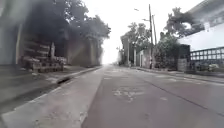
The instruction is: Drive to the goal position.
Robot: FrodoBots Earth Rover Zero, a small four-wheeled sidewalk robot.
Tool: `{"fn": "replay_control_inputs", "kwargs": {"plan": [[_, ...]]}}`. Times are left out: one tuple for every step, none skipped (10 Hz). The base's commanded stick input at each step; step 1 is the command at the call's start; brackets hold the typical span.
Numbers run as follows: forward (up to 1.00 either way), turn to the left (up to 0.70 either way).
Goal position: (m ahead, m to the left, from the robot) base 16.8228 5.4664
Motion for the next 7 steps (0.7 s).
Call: {"fn": "replay_control_inputs", "kwargs": {"plan": [[0.70, 0.00], [0.70, -0.29], [0.70, -0.35], [0.70, -0.35], [0.70, 0.00], [0.70, 0.00], [0.70, 0.00]]}}
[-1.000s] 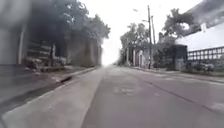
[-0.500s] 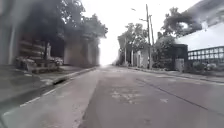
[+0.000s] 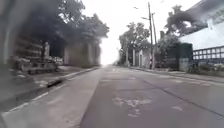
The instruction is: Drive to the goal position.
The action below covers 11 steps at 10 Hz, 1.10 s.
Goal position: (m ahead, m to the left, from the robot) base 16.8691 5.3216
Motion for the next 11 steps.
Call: {"fn": "replay_control_inputs", "kwargs": {"plan": [[0.70, 0.00], [0.70, -0.13], [0.70, -0.34], [0.70, -0.12], [0.70, 0.00], [0.70, 0.00], [0.70, 0.00], [0.70, 0.00], [0.70, 0.00], [0.70, 0.00], [0.70, 0.00]]}}
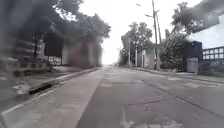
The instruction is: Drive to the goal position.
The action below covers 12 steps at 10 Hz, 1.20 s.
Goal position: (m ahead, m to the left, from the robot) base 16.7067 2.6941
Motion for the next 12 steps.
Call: {"fn": "replay_control_inputs", "kwargs": {"plan": [[0.70, 0.00], [0.70, 0.00], [0.70, 0.00], [0.70, 0.00], [0.70, 0.00], [0.70, 0.00], [0.70, 0.00], [0.70, 0.00], [0.70, 0.00], [0.70, 0.00], [0.70, 0.00], [0.70, 0.00]]}}
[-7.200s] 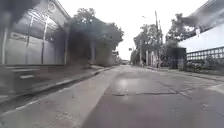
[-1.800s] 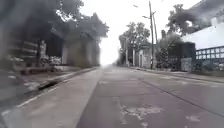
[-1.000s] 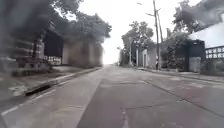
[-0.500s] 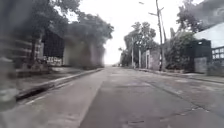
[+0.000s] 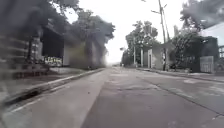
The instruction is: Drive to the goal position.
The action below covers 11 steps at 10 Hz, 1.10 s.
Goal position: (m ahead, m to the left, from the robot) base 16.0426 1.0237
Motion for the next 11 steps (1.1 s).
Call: {"fn": "replay_control_inputs", "kwargs": {"plan": [[0.70, 0.00], [0.70, 0.00], [0.70, 0.00], [0.70, 0.00], [0.70, -0.35], [0.70, -0.35], [0.70, -0.04], [0.70, 0.00], [0.70, 0.00], [0.70, 0.00], [0.70, 0.00]]}}
